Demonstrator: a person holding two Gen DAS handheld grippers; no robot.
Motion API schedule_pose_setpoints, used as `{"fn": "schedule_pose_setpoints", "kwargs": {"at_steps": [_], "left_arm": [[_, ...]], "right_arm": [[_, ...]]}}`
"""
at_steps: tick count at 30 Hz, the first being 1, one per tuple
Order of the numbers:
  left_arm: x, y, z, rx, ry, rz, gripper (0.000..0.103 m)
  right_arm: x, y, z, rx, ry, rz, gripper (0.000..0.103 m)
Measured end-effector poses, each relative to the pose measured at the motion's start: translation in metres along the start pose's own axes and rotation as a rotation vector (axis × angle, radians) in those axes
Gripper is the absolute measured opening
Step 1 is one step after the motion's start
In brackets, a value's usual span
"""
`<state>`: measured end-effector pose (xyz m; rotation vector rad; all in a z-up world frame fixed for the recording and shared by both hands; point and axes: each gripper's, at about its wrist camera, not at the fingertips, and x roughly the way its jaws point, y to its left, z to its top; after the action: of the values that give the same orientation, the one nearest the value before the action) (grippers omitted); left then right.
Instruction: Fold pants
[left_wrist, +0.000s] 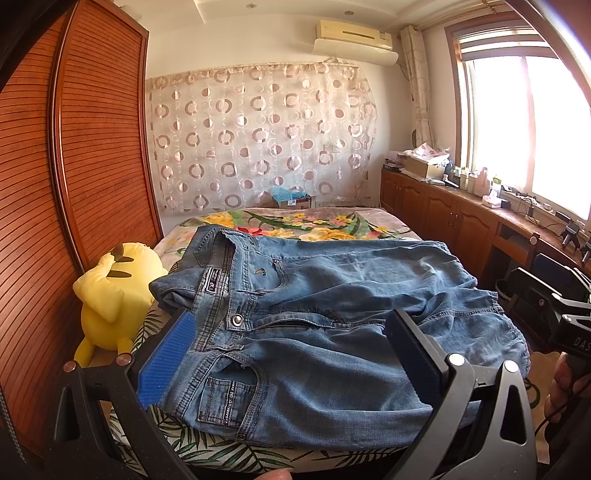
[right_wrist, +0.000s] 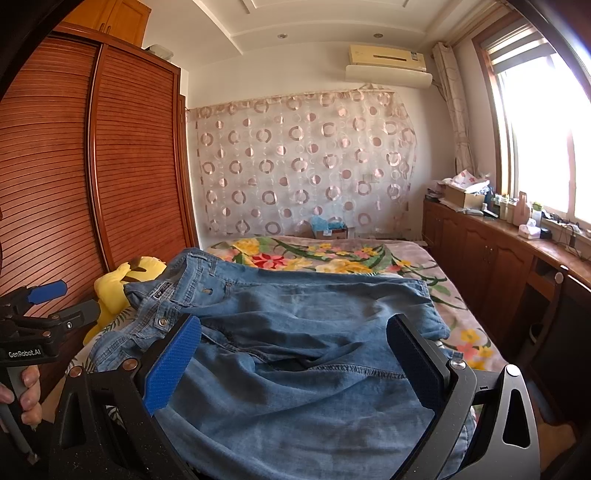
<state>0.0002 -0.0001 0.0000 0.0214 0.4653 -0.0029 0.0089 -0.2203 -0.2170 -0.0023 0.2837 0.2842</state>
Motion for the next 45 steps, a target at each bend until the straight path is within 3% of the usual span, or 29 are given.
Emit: {"fn": "schedule_pose_setpoints", "kwargs": {"at_steps": [36, 45], "left_arm": [[0.000, 0.000, 0.000, 0.001, -0.003, -0.002, 0.103], [0.015, 0.004, -0.008, 0.020, 0.056, -0.035, 0.103]], "right_arm": [[0.000, -0.002, 0.000, 0.002, -0.007, 0.001, 0.101], [0.006, -0.006, -0.005, -0.001, 0.023, 0.001, 0.101]]}}
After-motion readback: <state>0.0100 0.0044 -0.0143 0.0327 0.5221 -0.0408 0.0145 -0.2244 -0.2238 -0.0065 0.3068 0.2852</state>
